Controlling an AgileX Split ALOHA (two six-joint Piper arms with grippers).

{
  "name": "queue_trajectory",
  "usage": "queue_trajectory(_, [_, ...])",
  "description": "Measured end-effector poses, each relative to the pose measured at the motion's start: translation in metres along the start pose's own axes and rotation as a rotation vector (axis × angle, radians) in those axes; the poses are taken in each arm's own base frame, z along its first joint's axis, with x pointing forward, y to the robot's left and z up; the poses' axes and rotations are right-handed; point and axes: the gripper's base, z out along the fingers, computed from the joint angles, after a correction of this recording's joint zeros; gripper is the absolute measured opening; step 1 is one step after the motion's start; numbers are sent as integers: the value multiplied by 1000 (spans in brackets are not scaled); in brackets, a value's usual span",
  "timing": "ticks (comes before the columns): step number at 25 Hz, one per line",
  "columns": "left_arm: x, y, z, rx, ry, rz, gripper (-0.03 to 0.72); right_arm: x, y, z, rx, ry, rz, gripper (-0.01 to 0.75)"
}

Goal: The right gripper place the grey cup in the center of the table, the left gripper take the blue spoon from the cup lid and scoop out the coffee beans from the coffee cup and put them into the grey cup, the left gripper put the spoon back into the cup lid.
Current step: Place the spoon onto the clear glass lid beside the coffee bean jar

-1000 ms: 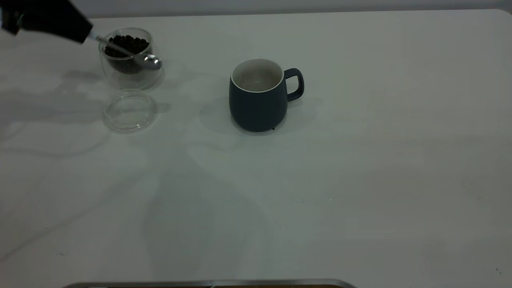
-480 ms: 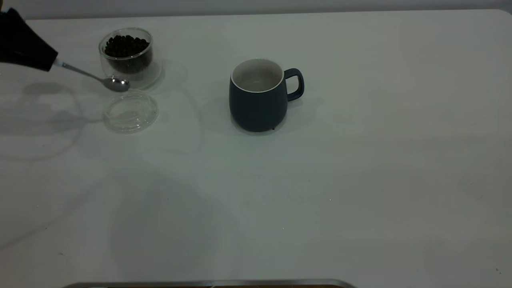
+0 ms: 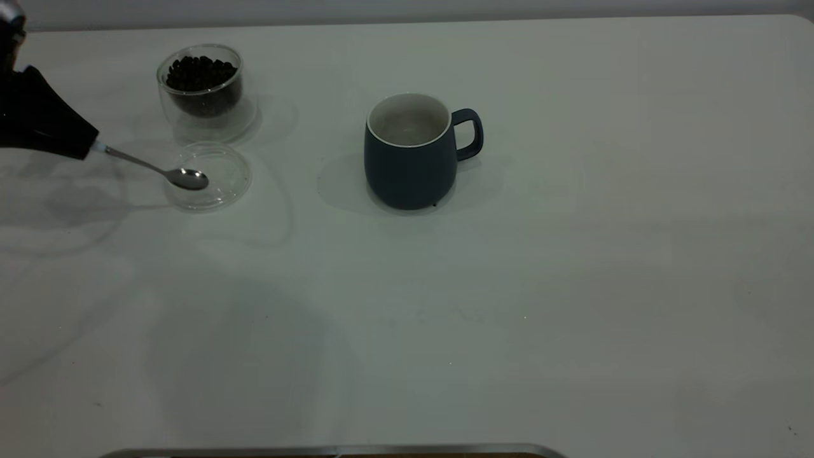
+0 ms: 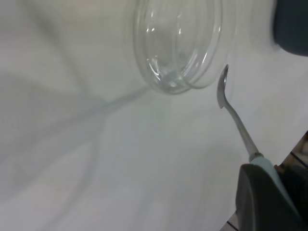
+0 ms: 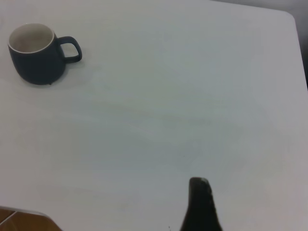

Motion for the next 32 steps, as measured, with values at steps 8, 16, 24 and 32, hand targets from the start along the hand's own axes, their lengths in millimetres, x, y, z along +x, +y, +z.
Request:
queue_trajectory(8, [-2,3,4,15,-28,-17,120,0,0,0,0,0,0,590])
queue_trajectory(16, [-8,6,3,-14,-93,-13,120,0,0,0,0,0,0,590])
queue_trajectory(24, [-16,-4,16,-32,-114,33,120,0,0,0,0,0,0,590])
queue_trajectory(32, [-20,-11,29,-45,-99,53,120,0,0,0,0,0,0,590])
